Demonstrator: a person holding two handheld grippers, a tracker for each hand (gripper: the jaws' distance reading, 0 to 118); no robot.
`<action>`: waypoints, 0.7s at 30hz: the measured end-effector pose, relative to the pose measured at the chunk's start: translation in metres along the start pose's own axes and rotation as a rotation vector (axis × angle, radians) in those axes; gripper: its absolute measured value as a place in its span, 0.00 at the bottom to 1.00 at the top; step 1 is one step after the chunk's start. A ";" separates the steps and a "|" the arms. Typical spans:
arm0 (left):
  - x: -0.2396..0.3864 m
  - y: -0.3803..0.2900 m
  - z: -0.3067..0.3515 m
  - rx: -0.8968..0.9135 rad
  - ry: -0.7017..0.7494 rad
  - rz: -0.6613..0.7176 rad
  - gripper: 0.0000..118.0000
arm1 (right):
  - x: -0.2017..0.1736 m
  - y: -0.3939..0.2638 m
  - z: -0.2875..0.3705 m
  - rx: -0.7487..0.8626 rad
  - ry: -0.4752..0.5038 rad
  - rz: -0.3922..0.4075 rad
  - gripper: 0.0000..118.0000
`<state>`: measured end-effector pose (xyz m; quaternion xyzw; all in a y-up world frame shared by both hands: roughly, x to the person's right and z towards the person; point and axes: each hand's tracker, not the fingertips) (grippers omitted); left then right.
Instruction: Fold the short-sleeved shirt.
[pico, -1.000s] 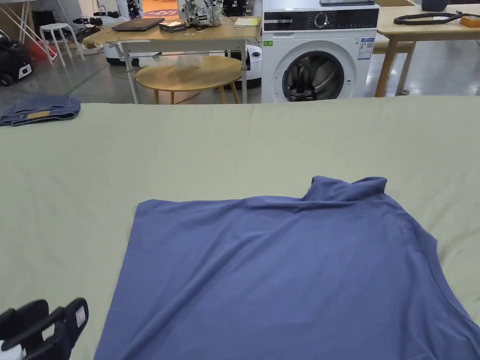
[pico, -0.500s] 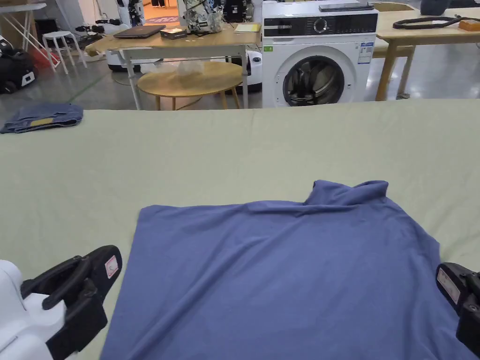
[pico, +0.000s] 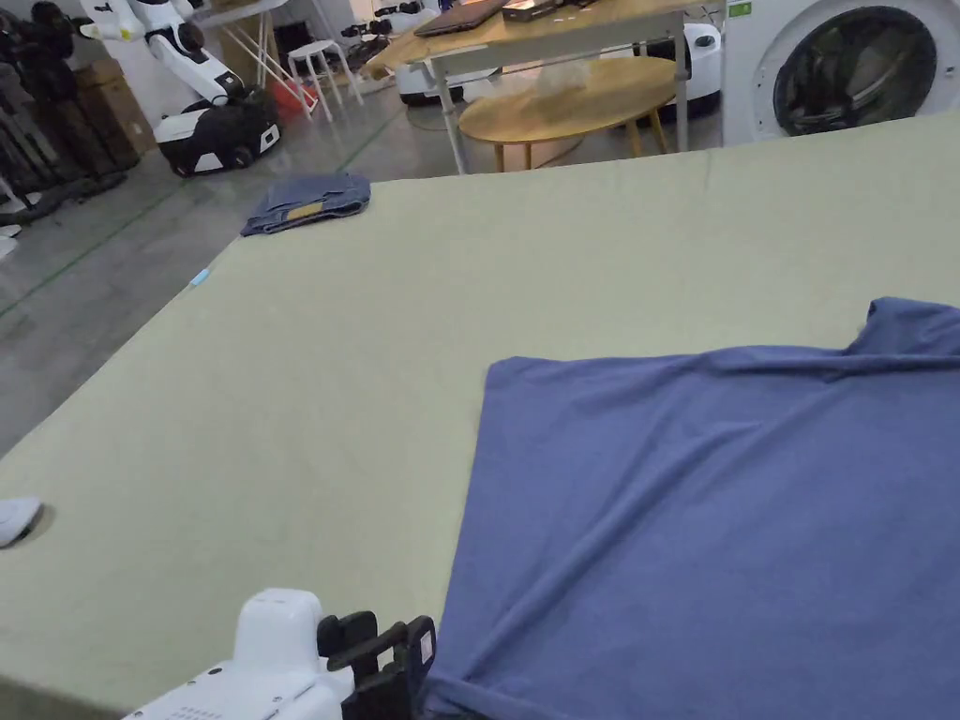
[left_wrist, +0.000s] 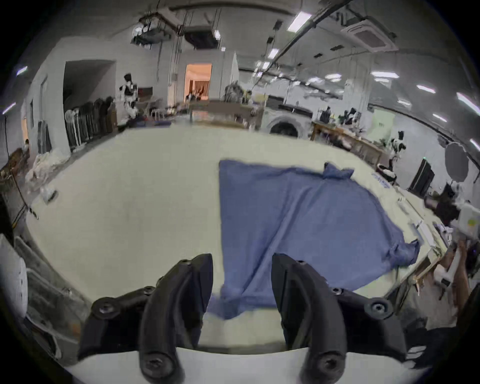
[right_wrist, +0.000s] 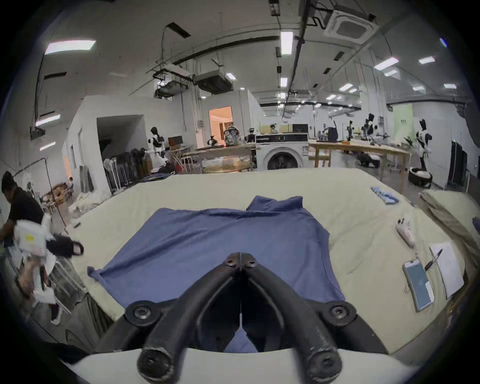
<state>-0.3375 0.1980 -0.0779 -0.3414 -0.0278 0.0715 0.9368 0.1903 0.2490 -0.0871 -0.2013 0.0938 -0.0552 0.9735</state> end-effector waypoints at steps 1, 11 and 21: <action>-0.004 -0.009 -0.010 -0.019 -0.002 0.016 0.38 | 0.002 -0.001 0.000 -0.007 -0.001 -0.011 0.00; 0.001 -0.039 -0.066 -0.150 -0.012 0.040 0.04 | 0.021 -0.010 0.021 -0.061 -0.096 -0.038 0.00; 0.010 -0.039 -0.066 -0.183 -0.006 0.045 0.04 | 0.070 -0.053 0.052 -0.156 -0.283 -0.120 0.60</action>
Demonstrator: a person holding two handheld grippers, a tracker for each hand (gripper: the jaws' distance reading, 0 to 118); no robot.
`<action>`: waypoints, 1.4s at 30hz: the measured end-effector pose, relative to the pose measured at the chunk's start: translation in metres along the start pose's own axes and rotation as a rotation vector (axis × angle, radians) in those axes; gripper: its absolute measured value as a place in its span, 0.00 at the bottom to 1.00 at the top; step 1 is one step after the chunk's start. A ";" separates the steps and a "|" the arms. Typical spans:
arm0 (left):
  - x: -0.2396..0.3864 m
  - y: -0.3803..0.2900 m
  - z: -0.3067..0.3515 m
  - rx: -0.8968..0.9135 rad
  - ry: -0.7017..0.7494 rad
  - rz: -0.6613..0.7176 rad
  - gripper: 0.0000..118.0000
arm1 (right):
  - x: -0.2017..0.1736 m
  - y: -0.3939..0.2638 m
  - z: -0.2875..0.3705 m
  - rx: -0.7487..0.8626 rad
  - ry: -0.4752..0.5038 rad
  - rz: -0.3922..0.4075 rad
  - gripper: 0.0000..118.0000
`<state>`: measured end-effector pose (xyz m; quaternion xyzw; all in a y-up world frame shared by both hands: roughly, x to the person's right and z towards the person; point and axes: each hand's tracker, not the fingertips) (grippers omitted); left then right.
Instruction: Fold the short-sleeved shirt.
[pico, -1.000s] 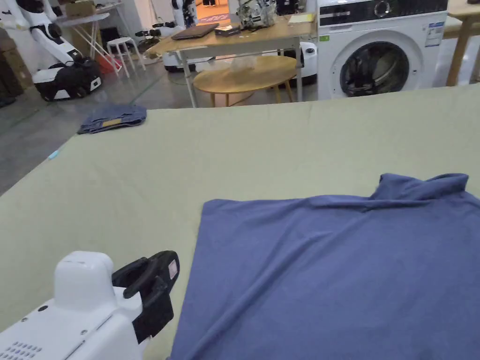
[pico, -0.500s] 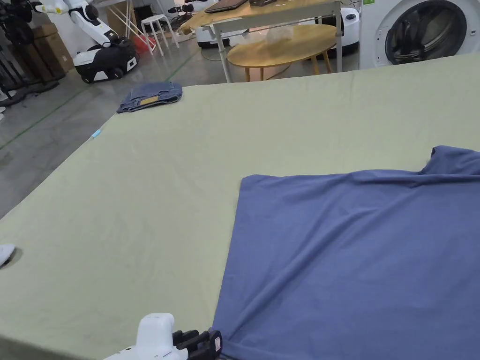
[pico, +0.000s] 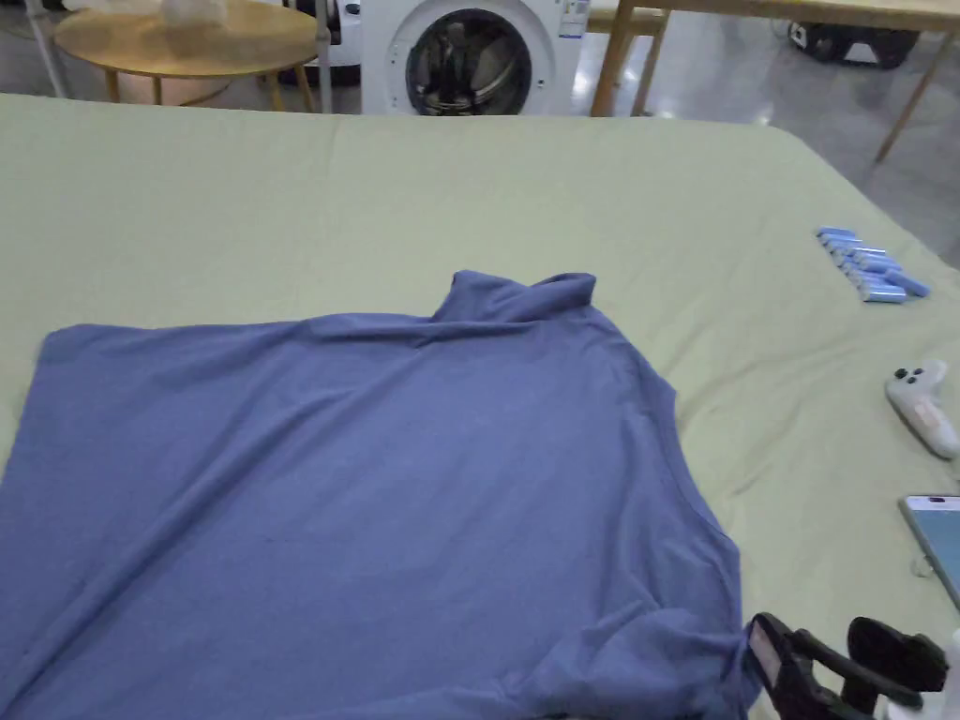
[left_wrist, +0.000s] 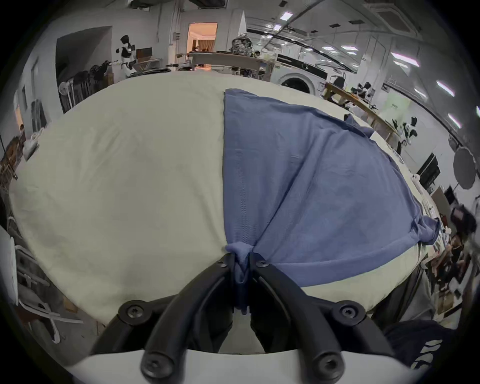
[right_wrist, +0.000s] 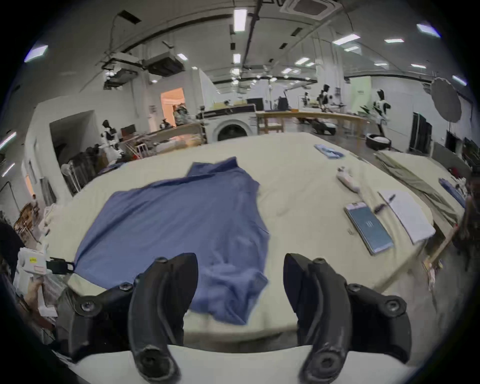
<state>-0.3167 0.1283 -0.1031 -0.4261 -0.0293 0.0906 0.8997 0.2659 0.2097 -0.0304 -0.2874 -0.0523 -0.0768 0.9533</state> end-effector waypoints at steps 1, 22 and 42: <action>0.002 -0.002 0.000 0.005 0.002 -0.002 0.04 | 0.005 -0.006 -0.005 -0.010 0.005 -0.001 0.60; -0.003 0.030 0.041 0.201 -0.100 0.062 0.03 | -0.007 0.019 -0.053 -0.084 0.204 -0.016 0.02; 0.016 0.235 -0.108 0.136 -0.012 0.006 0.39 | -0.026 0.156 -0.294 -0.165 0.045 0.024 0.44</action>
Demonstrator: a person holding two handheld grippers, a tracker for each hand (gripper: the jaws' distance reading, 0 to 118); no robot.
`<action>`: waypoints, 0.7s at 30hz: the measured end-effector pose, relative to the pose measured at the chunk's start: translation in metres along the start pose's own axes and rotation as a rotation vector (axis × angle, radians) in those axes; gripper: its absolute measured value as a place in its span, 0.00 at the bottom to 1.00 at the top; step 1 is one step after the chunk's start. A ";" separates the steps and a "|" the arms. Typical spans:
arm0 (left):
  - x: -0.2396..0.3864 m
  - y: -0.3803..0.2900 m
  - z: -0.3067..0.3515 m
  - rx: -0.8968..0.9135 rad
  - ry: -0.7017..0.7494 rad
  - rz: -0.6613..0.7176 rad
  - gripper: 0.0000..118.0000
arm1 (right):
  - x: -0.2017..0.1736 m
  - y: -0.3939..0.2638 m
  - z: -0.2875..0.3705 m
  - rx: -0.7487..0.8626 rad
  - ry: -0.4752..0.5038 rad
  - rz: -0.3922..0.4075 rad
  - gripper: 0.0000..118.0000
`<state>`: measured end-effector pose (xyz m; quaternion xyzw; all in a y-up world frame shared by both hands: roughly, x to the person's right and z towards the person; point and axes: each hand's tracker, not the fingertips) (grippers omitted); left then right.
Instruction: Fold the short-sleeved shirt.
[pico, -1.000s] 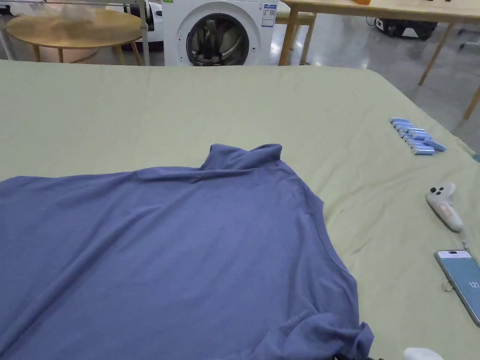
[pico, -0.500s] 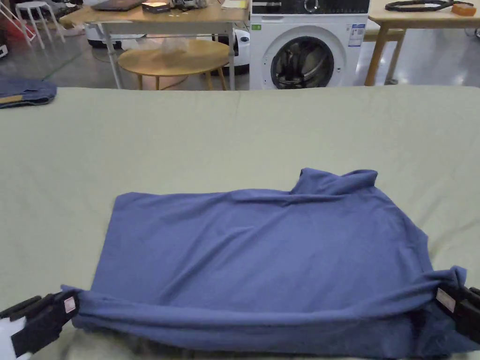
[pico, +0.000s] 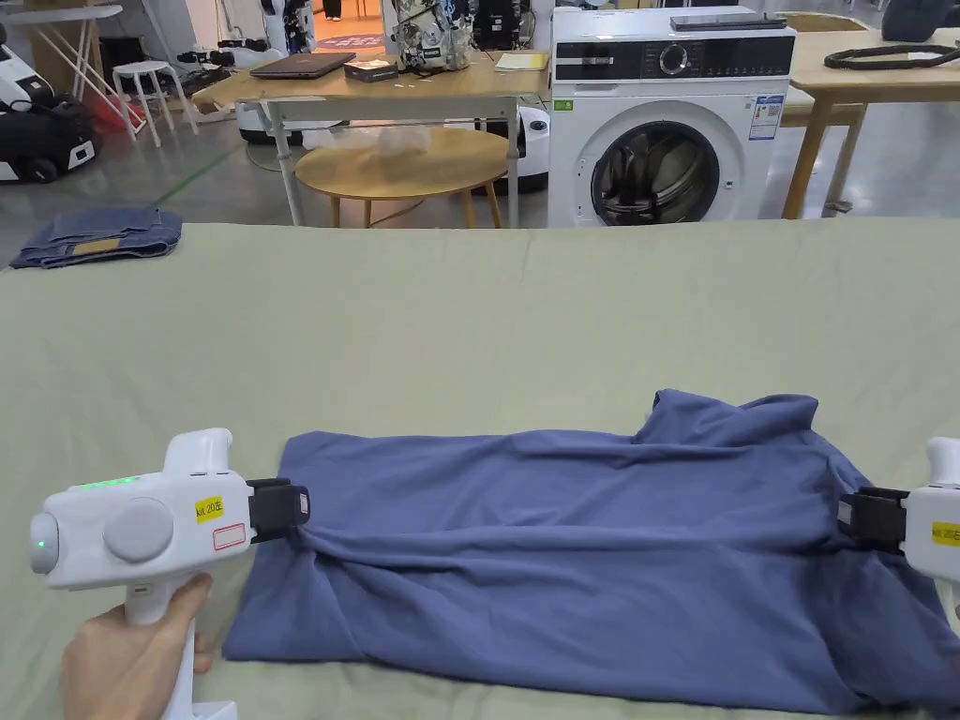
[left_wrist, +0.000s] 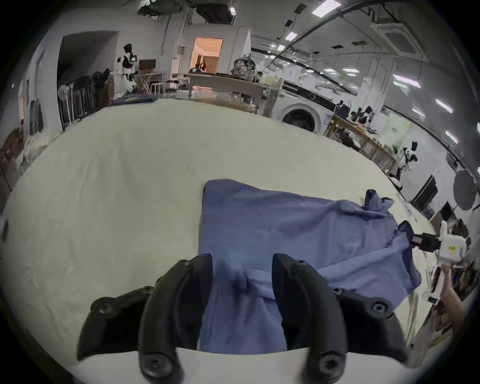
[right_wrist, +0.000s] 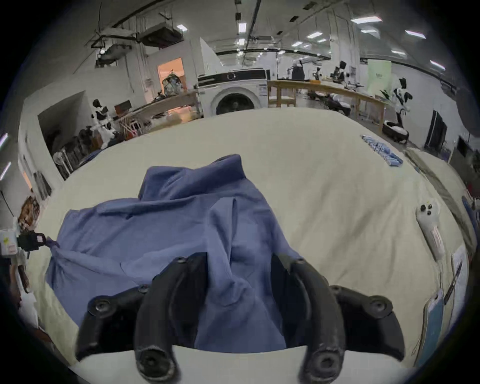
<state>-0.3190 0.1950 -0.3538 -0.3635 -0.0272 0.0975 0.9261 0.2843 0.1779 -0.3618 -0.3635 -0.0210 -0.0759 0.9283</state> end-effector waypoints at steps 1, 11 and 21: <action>0.002 0.000 0.007 0.026 -0.004 -0.021 0.39 | 0.005 -0.003 0.002 0.020 0.009 -0.010 0.44; 0.051 -0.040 0.131 0.280 -0.149 -0.194 0.30 | -0.026 -0.045 0.127 0.241 0.132 0.134 0.14; 0.038 -0.115 0.179 0.250 -0.213 -0.019 0.00 | -0.062 -0.125 0.187 0.262 0.149 0.139 0.00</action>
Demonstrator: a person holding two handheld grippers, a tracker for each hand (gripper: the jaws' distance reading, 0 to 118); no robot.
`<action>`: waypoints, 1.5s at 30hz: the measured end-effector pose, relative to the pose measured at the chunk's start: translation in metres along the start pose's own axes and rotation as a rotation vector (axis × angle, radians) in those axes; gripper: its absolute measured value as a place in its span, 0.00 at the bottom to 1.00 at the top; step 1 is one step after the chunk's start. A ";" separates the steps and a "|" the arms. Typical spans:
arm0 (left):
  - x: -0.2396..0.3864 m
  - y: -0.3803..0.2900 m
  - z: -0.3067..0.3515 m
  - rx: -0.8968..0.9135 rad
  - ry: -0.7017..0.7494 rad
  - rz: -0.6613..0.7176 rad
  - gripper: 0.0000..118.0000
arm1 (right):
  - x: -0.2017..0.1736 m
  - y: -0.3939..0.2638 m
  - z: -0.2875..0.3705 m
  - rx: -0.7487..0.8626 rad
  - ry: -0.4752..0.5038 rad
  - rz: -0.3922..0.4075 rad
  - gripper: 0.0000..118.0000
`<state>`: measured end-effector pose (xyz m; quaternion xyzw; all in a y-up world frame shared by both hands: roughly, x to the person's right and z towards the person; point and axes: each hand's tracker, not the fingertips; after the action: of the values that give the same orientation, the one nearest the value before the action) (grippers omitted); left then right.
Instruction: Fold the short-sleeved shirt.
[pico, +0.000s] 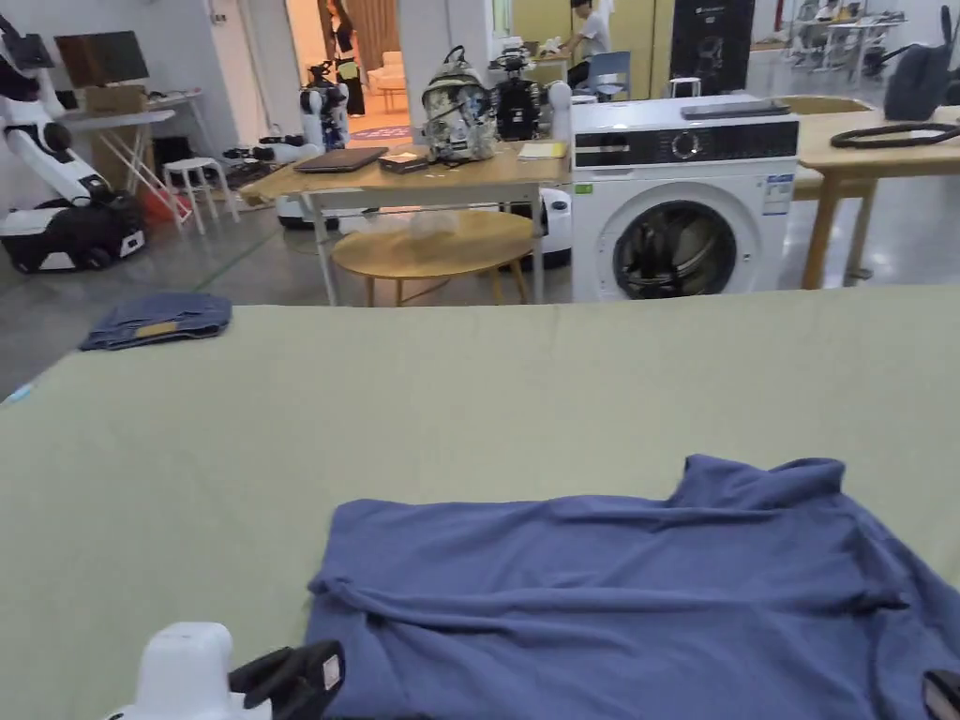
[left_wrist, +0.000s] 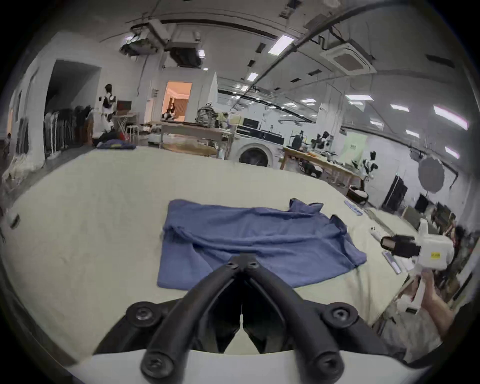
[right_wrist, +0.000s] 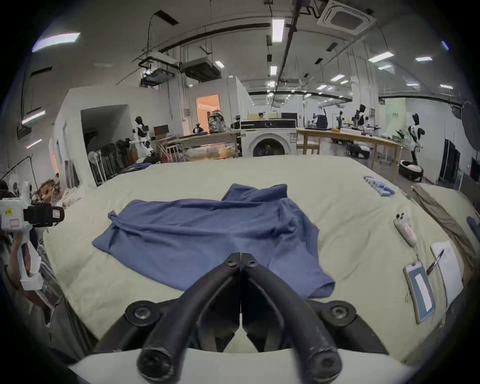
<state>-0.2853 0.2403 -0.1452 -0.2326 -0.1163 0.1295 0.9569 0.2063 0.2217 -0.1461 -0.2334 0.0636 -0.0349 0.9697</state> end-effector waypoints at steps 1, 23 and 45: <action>-0.002 0.000 -0.001 -0.010 0.009 -0.014 0.00 | 0.000 -0.001 0.000 -0.006 0.013 -0.011 0.00; -0.069 -0.022 -0.154 -0.401 0.256 -0.010 0.00 | 0.043 -0.010 0.016 -0.024 -0.052 -0.177 0.00; -0.075 0.008 -0.111 -0.301 0.173 0.021 0.00 | 0.108 -0.023 -0.088 -0.187 -0.240 -0.318 0.04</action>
<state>-0.3256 0.1780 -0.2571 -0.3849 -0.0490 0.0999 0.9162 0.3002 0.1508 -0.2248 -0.3319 -0.0871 -0.1535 0.9267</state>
